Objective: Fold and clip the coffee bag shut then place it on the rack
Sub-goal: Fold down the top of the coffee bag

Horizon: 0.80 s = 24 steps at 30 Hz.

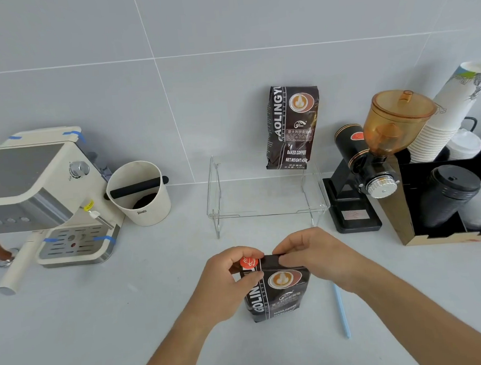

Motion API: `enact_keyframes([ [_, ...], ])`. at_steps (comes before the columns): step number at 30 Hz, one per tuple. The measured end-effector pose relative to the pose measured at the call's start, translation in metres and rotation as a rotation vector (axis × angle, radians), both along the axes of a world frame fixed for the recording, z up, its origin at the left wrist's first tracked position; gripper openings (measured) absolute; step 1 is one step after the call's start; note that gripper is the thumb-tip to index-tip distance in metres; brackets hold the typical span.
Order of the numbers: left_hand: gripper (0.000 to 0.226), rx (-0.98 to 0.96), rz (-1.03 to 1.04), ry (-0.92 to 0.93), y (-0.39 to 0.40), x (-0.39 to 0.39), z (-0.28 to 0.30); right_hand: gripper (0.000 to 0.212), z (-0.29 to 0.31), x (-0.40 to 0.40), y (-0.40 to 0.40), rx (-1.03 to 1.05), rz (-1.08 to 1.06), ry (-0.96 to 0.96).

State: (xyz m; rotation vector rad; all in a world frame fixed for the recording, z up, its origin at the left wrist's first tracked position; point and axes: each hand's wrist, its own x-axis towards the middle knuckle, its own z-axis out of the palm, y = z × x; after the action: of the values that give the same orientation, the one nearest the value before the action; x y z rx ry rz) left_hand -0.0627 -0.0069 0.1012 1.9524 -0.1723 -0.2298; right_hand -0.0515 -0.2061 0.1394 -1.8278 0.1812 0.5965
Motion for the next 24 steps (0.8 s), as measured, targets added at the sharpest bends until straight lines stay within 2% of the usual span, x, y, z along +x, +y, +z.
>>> enact_keyframes([
  [3,0.035,-0.010,0.003,0.011,0.001,0.001,-0.002,0.024,-0.002,-0.003,-0.007,-0.144,0.204,-0.100],
  [6,0.025,0.015,-0.015,-0.001,0.002,0.001,-0.006,0.021,-0.009,-0.008,-0.010,-0.325,0.253,-0.297],
  [9,0.015,0.027,-0.028,-0.036,0.005,0.002,-0.011,0.016,-0.016,-0.015,-0.014,-0.315,0.222,-0.432],
  [14,0.024,0.025,-0.010,-0.011,0.010,0.002,-0.012,0.020,-0.024,-0.020,-0.027,-0.296,0.220,-0.570],
  [18,0.025,0.023,0.004,-0.029,0.011,0.004,-0.014,0.018,-0.033,-0.020,-0.028,-0.273,0.156,-0.615],
  [24,0.022,0.037,-0.004,-0.032,0.013,0.003,-0.015,0.018,-0.037,-0.021,-0.048,-0.189,-0.007,-0.491],
])
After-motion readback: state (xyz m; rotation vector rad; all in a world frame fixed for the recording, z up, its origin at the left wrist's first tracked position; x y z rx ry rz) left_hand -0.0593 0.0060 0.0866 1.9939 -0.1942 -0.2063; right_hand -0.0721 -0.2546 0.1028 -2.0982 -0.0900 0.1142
